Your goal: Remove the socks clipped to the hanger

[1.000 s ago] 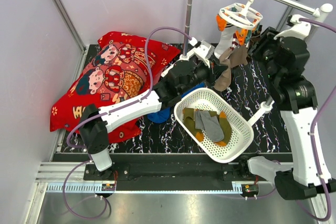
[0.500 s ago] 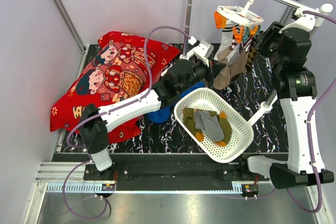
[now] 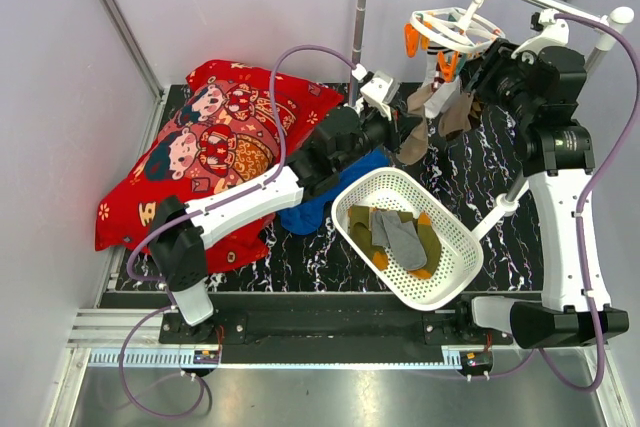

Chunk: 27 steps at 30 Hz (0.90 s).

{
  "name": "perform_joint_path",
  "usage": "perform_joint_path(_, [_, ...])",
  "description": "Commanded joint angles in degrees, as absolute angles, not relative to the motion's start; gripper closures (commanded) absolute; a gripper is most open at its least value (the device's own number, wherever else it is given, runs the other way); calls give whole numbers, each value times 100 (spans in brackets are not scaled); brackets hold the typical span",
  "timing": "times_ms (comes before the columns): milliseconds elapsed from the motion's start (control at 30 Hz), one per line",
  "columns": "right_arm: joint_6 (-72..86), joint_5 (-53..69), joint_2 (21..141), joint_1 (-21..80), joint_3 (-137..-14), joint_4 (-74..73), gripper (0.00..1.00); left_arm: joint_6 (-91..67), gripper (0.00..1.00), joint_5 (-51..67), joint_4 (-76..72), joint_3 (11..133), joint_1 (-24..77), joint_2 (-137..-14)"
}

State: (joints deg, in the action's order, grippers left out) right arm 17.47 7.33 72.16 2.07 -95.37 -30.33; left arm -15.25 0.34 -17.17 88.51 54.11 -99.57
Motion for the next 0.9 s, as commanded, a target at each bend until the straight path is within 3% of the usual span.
perform_joint_path(0, [2021, 1423, 7005, 193, -9343, -2523, 48, -1600, 100, 184, -1986, 9044, 5405, -9782])
perform_joint_path(433, [2303, 1556, 6829, 185, -9150, -2224, 48, -1767, 100, 272, -2232, 8895, 5440, -9984])
perform_joint_path(867, [2233, 923, 6662, 193, -9052, -2250, 47, -1512, 100, 26, -2346, 8824, 5880, -10072])
